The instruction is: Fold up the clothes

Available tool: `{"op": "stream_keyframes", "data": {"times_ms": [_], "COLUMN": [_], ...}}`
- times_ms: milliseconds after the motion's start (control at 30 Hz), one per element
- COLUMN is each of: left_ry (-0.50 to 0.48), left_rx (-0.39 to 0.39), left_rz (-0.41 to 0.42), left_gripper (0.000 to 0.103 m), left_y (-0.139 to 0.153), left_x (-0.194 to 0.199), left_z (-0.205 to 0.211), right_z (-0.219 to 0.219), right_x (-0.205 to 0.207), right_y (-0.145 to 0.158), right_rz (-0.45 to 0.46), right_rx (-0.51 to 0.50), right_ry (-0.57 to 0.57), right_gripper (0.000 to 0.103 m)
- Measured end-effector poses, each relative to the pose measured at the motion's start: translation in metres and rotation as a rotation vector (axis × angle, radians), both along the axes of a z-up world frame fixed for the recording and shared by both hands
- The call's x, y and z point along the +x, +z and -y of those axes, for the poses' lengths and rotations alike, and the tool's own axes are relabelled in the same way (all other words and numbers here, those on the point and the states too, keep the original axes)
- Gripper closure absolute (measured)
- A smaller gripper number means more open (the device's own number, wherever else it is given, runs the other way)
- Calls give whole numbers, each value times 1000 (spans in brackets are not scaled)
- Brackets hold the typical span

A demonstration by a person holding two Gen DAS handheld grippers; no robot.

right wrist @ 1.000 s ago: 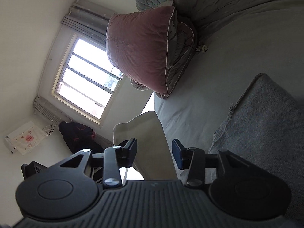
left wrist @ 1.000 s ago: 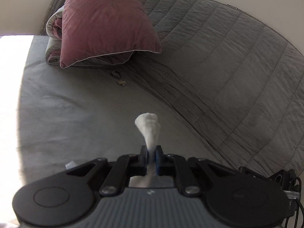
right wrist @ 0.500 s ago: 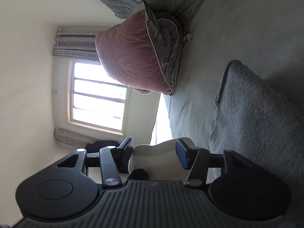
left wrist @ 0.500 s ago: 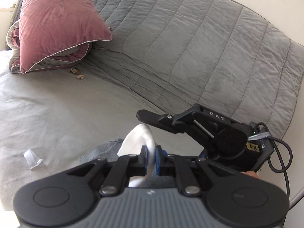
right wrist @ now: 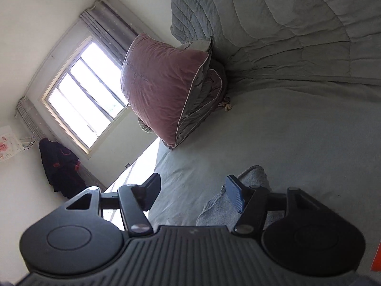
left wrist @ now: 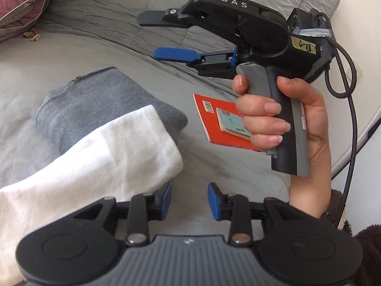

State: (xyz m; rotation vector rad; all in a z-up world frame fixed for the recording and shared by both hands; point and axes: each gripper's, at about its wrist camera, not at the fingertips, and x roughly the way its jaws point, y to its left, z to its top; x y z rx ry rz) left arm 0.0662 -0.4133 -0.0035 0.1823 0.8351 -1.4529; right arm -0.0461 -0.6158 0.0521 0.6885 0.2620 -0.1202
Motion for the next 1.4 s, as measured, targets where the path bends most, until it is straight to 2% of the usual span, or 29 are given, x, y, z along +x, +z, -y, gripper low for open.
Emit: {"op": "stream_keyframes", "data": {"times_ms": [100,200,267,367,500,633,700,933,1067,1200,1233,1300,1400], "left_ry": [41,130,196,269,345,395,451,629,709,738,747,771,800], "left_rx": [1,31,64,108,167,242,275,303,298,311,308,301,320], "left_rz": [70,111,124,140,140,186,193,148,134,145,150,159,158], "left_gripper": [58,57,56,56,56,56,56,54,54,51,50,39,37], "left_y": [12,15,13,8,1,-2,-1,5,7,7,8,9,6], "left_x": [13,40,62,89,120,139,153,186,196,200,201,203,209], "left_z": [-15,-21,-28,-38,-60,-88,-108,-177,-205,-217,-219,-224,-230], "right_z": [-17,-40,-52,-60,-65,-63,-61,-67,-68,-69,-69,-69,-71], "right_x": [1,6,9,17,28,38,41,35,35,34,33,33,32], "right_y": [4,0,-5,-13,-23,-36,-42,-40,-40,-39,-39,-39,-38], "right_rz": [-64,-132,-168,-199,-243,-349,-397,-375,-382,-379,-377,-369,-347], "right_rx": [-187,-386,-473,-533,-576,-597,-603,-630,-645,-658,-660,-665,-679], "right_ry": [25,91,123,170,217,211,203,228,228,229,229,230,242], "right_gripper": [36,36,36,36,36,37,42,69,71,75,78,82,91]}}
